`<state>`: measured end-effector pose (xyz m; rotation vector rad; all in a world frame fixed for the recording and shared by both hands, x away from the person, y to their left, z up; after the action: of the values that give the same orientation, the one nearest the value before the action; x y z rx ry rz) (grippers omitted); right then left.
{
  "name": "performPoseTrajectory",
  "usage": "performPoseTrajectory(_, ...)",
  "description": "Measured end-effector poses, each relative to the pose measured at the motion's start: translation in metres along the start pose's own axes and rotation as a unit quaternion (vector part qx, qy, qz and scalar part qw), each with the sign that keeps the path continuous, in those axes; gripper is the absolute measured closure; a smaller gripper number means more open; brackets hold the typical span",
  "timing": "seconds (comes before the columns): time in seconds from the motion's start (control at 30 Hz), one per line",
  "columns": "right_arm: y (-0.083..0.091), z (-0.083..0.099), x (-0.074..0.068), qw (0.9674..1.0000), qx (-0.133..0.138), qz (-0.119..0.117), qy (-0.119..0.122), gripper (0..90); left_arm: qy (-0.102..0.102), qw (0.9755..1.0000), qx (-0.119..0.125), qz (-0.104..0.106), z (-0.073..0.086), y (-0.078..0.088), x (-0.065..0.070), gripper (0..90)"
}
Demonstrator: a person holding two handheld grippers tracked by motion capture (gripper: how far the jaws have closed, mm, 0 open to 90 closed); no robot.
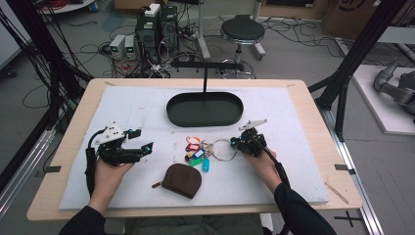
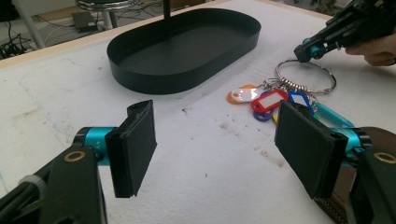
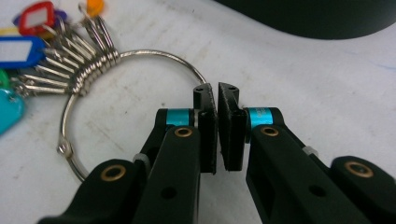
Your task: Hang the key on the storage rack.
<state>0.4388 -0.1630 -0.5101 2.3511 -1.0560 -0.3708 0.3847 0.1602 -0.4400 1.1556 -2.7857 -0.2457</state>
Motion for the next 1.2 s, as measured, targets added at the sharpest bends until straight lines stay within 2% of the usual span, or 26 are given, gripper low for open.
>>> performPoseTrajectory(0.1, 0.011, -0.01, 0.005, 0.9995, 0.029, -0.003, -0.013, 88.1, 0.001, 1.0, 0.0, -0.001, 0.0, 0.001, -0.001, 29.2)
performPoseTrajectory(0.17, 0.014, -0.014, 0.006, 0.9992, 0.038, -0.002, -0.015, 88.1, 0.0, 1.0, 0.001, -0.001, 0.0, 0.001, -0.001, 29.2)
performPoseTrajectory(0.2, 0.022, -0.021, 0.01, 0.998, 0.057, -0.002, -0.026, 88.1, -0.001, 1.0, 0.0, -0.001, 0.0, 0.001, -0.001, 29.2)
performPoseTrajectory(0.23, 0.022, -0.021, 0.01, 0.998, 0.057, -0.002, -0.026, 88.1, -0.001, 1.0, 0.001, -0.001, 0.0, 0.001, -0.001, 29.2)
performPoseTrajectory(0.27, 0.031, -0.029, 0.014, 0.9963, 0.078, -0.001, -0.037, 88.1, 0.0, 1.0, 0.001, 0.0, 0.0, 0.001, -0.001, 29.2)
performPoseTrajectory(0.3, 0.035, -0.032, 0.017, 0.9954, 0.088, -0.002, -0.04, 88.1, 0.0, 1.0, 0.001, 0.0, 0.0, 0.0, 0.0, 29.2)
performPoseTrajectory(0.4, 0.042, -0.037, 0.021, 0.9931, 0.106, -0.003, -0.052, 88.2, -0.001, 1.0, 0.001, 0.002, 0.0, 0.0, 0.0, 29.2)
performPoseTrajectory(0.43, 0.049, -0.041, 0.024, 0.9905, 0.123, -0.006, -0.061, 90.0, -0.001, 1.0, 0.002, 0.002, 0.0, 0.0, 0.0, 29.2)
performPoseTrajectory(0.47, 0.049, -0.041, 0.024, 0.9905, 0.123, -0.006, -0.061, 90.0, -0.001, 1.0, 0.002, 0.001, 0.0, 0.0, 0.0, 29.2)
performPoseTrajectory(0.5, 0.054, -0.046, 0.025, 0.9875, 0.14, -0.014, -0.071, 90.0, 0.0, 1.0, 0.001, 0.002, 0.0, -0.001, 0.001, 29.2)
performPoseTrajectory(0.67, 0.051, -0.043, 0.022, 0.9888, 0.129, -0.021, -0.072, 90.0, -0.002, 1.0, 0.0, 0.005, 0.0, -0.002, 0.002, 29.2)
performPoseTrajectory(0.87, 0.044, -0.033, 0.031, 0.9913, 0.108, 0.004, -0.075, 90.0, 0.0, 1.0, -0.001, 0.006, 0.001, -0.002, 0.003, 29.2)
performPoseTrajectory(0.9, 0.038, -0.024, 0.036, 0.9934, 0.087, 0.016, -0.072, 88.6, -0.001, 1.0, -0.002, 0.007, 0.001, -0.002, 0.003, 29.2)
performPoseTrajectory(0.93, 0.038, -0.024, 0.036, 0.9934, 0.087, 0.016, -0.072, 88.6, -0.002, 1.0, -0.002, 0.006, 0.001, -0.002, 0.003, 29.2)
performPoseTrajectory(1.0, 0.03, -0.012, 0.043, 0.9949, 0.057, 0.033, -0.077, 83.5, -0.002, 1.0, -0.001, 0.006, 0.001, -0.002, 0.003, 29.2)
performPoseTrajectory(1.03, 0.03, -0.012, 0.043, 0.9949, 0.057, 0.033, -0.077, 83.5, -0.001, 1.0, -0.001, 0.006, 0.001, -0.002, 0.003, 29.2)
performPoseTrajectory(1.1, 0.025, -0.002, 0.048, 0.996, 0.033, 0.046, -0.069, 81.7, -0.002, 1.0, -0.001, 0.007, 0.001, -0.002, 0.003, 29.2)
performPoseTrajectory(1.2, 0.021, 0.003, 0.05, 0.9965, 0.019, 0.048, -0.066, 79.9, -0.001, 1.0, -0.003, 0.007, 0.002, -0.002, 0.003, 29.2)
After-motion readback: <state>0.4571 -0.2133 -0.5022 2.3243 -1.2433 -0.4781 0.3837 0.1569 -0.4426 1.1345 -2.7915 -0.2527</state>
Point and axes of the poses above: each handheld gripper's, and its own axes: y roughly backward along the jaws, z roughly out of its underside, x roughly to its right, the point moved 10 cm from there along -y, roughly forward along the jaws, and after that the axes turned 11 degrees about x, right-handed, at the moved point
